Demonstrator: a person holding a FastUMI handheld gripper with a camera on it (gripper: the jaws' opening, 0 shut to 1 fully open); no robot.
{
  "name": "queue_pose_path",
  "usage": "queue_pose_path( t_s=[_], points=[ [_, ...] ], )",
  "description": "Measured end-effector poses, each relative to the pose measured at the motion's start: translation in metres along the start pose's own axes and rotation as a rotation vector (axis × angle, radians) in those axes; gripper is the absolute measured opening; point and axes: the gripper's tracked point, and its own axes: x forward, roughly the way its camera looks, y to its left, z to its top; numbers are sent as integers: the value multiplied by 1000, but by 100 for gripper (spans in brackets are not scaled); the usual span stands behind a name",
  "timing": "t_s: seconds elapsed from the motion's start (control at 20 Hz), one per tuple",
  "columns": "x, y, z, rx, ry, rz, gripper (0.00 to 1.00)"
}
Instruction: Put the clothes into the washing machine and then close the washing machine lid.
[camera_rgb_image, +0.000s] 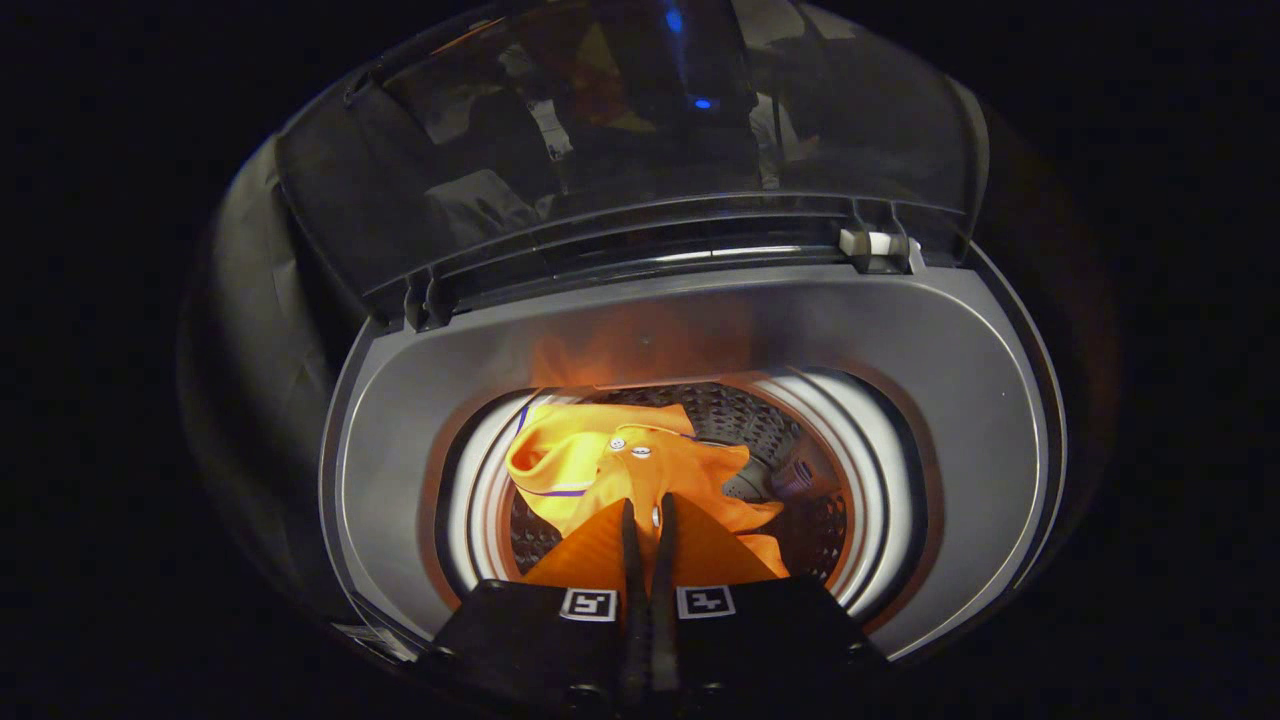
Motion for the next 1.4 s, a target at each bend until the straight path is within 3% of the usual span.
queue_pose_path(
  t_s=[0.15, 0.2, 0.45, 1.0, 1.4],
  points=[
    [-1, 0, 4, 20, -3, 6, 10],
    [-1, 2, 0, 19, 17, 15, 15],
    [-10, 3, 3, -64, 15, 6, 100],
    [-38, 10, 6, -75, -50, 11, 99],
    [-125, 30, 52, -95, -268, 67, 99]
  ],
)
